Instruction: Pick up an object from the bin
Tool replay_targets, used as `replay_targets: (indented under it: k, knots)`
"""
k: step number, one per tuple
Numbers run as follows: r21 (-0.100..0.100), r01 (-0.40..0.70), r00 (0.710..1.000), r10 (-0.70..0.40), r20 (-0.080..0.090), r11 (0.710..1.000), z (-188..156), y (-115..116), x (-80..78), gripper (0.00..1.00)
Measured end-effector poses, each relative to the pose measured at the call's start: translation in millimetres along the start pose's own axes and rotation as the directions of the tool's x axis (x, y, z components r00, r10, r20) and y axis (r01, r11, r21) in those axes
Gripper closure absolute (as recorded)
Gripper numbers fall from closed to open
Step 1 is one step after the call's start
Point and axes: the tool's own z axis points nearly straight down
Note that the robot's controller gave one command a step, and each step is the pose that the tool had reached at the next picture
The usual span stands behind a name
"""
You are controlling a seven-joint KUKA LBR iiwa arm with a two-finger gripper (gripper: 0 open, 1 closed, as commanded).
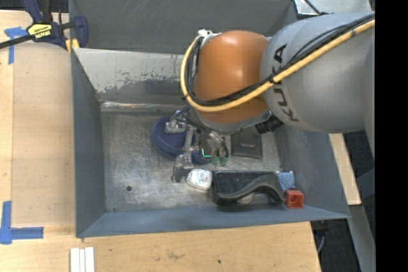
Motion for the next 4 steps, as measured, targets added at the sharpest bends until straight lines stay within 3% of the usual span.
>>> replay_targets:
  k: [1, 2, 3, 4]
  knots:
    - [-0.018, -0.194, 0.981, 0.194, 0.021, 0.981, 104, -62, -50.9, 0.00]
    - [-0.009, -0.189, 0.982, 0.189, 0.015, 0.982, 98, -59, -54.0, 0.00]
    - [-0.011, -0.307, 0.951, 0.307, 0.021, 0.952, 103, -44, -60.8, 0.00]
    - [-0.009, -0.306, 0.952, 0.306, 0.017, 0.952, 98, -43, -64.2, 0.00]
